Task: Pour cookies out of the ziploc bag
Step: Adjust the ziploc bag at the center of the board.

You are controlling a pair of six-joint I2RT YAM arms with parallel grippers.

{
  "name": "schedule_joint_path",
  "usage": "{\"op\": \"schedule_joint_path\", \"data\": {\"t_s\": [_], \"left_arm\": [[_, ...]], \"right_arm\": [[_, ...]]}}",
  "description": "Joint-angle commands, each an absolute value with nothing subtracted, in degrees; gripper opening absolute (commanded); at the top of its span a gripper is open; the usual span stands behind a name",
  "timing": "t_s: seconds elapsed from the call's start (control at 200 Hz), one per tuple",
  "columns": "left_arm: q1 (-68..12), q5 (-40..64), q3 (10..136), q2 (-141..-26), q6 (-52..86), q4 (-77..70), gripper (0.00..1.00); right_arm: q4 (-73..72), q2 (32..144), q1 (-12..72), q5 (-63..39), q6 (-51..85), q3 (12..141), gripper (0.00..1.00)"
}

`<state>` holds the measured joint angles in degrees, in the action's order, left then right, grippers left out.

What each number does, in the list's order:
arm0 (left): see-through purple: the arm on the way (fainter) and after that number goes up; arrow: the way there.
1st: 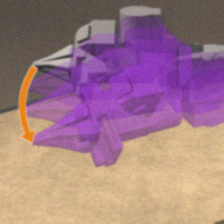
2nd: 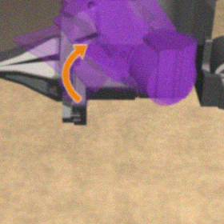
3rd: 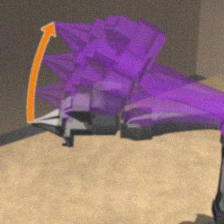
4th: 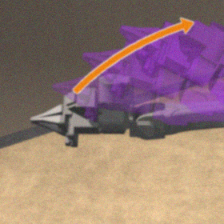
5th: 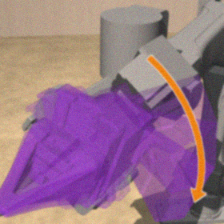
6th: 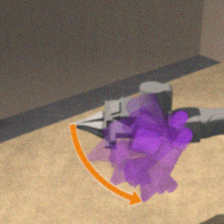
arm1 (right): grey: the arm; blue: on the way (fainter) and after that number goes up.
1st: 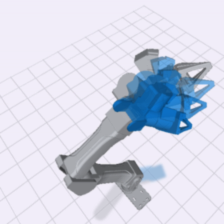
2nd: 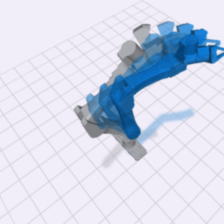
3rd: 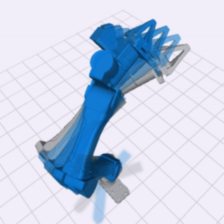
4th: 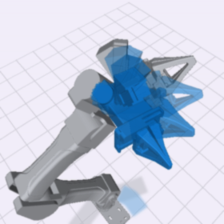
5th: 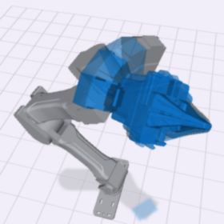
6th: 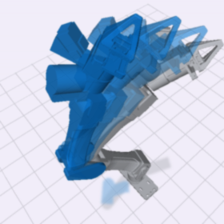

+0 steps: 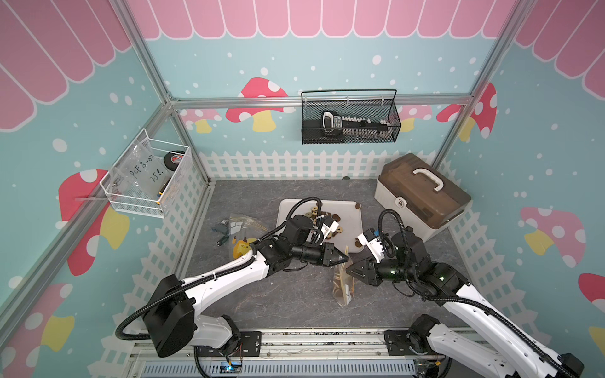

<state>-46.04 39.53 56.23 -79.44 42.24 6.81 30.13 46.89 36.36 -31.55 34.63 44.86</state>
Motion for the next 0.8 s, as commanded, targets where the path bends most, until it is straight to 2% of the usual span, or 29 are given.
{"op": "schedule_joint_path", "data": {"t_s": [0.0,0.145,0.215,0.26,0.32,0.575,0.796], "left_arm": [[-45.0,40.1,55.5,-82.0,42.6,7.5,0.00],[-44.7,40.3,55.1,-86.9,42.7,4.0,0.01],[-44.8,40.3,55.2,-88.6,42.8,2.4,0.18],[-44.8,39.7,55.2,-88.9,42.9,2.1,0.35],[-44.8,37.9,55.2,-87.8,42.3,3.2,0.44],[-44.6,27.4,55.5,-73.4,38.5,13.4,0.47],[-44.7,27.1,50.3,-68.6,40.6,10.5,0.44]], "right_arm": [[27.9,47.3,36.1,-32.2,35.2,44.1,0.27],[24.9,47.8,36.1,-32.3,36.9,41.7,0.28],[24.3,48.0,36.1,-32.4,37.1,40.8,0.29],[24.2,48.0,36.1,-32.1,37.0,40.4,0.29],[24.2,48.0,36.1,-31.3,36.7,40.0,0.29],[23.2,49.6,35.9,-29.3,36.5,40.0,0.30],[19.8,50.2,35.9,-30.3,38.9,38.9,0.33]]}}
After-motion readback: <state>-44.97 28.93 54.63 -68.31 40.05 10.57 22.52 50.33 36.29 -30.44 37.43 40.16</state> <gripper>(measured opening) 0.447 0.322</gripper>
